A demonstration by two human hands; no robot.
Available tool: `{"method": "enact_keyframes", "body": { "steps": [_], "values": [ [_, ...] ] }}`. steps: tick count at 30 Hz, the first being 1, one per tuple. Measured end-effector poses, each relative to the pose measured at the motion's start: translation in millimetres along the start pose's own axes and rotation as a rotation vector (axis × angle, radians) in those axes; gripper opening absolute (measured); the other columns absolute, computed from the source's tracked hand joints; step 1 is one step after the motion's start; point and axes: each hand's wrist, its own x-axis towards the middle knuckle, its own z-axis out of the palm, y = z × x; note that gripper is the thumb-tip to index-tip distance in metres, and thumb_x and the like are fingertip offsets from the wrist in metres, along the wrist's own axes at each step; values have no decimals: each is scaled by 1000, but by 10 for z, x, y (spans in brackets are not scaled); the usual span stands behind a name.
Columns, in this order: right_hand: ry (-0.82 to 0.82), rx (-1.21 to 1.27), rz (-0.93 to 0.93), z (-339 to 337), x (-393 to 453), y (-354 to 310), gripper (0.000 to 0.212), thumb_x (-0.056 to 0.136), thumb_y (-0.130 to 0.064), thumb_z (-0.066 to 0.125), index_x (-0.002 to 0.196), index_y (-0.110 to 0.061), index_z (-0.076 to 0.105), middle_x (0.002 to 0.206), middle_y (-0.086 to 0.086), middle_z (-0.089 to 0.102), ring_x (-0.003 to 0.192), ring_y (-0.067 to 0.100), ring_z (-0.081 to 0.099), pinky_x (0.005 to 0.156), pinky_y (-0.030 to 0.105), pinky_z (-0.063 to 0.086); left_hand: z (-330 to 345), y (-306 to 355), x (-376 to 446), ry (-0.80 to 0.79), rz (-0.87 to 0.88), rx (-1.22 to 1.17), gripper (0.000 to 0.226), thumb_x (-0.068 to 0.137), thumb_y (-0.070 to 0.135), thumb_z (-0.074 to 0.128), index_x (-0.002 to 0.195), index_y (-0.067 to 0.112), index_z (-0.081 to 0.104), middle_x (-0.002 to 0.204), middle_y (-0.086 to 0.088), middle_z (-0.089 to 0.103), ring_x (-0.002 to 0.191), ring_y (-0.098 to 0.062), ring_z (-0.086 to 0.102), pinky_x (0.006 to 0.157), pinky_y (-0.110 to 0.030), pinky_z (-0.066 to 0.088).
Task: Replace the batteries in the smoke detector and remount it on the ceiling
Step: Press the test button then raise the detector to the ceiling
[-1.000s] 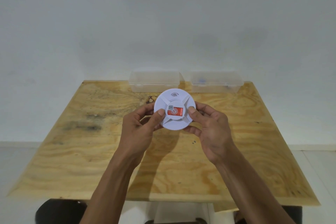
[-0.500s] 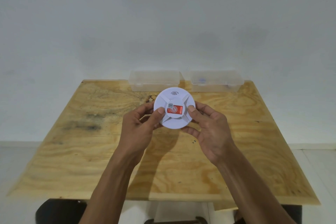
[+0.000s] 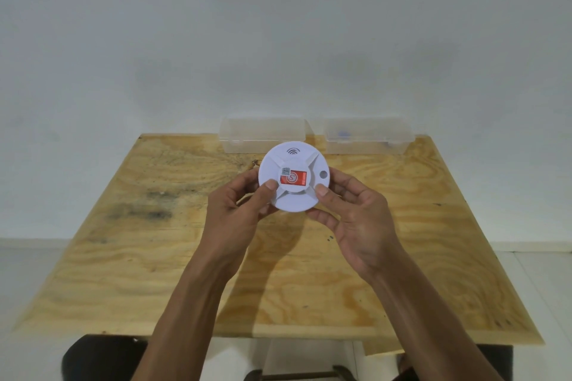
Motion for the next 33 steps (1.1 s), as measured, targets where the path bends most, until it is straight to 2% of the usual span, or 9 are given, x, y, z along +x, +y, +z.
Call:
{"method": "enact_keyframes", "body": {
  "steps": [6,10,12,15,18,21,29,33],
  "values": [
    [15,8,11,4,3,-13,37,85,-1,69,121,-3,65,112,15,74,103,31,72,79,39,60,13,-7,-2,30,-10,-32,25,90,14,69,113,5,73,109,-14,76,99,-30,71,80,-30,58],
    [25,7,12,9,-4,-26,36,85,-1,69,120,-3,65,111,15,74,101,31,72,79,39,59,16,-9,-4,33,-12,-30,23,90,14,69,111,5,73,107,-14,77,93,-27,71,77,-27,58],
    [29,7,13,13,-7,-30,36,84,-1,70,120,-3,66,111,15,74,101,31,73,78,39,59,16,-7,-8,29,-9,-30,23,89,15,70,110,5,74,105,-15,76,85,-23,70,77,-27,57],
    [33,5,21,13,-10,-41,37,84,-1,70,120,-3,66,111,14,74,101,30,72,79,39,59,18,-2,-16,27,-4,-22,30,84,21,72,110,5,74,105,-22,72,76,-18,67,76,-26,57],
    [31,-1,24,15,-10,-41,36,85,0,69,121,-3,65,111,15,74,102,31,72,81,42,59,16,5,-14,26,-4,-24,30,85,19,72,111,4,73,112,-33,66,80,-25,61,77,-27,57],
    [28,0,23,24,-8,-44,35,85,0,69,120,-3,65,111,14,74,102,31,72,81,42,58,17,10,-13,30,-5,-31,33,83,21,73,111,3,73,113,-36,63,82,-30,58,76,-27,58],
    [37,0,26,29,-12,-58,35,86,2,68,120,-3,65,112,15,73,101,30,72,79,40,59,11,-15,0,31,-9,-30,25,90,14,70,112,2,72,114,-33,67,92,-34,62,76,-27,58],
    [41,7,25,30,-19,-66,35,86,2,68,121,-2,65,114,16,73,102,30,72,78,39,60,23,2,-9,31,-11,-38,34,83,21,73,112,3,73,113,-32,67,92,-34,63,77,-27,58]
  ]
}}
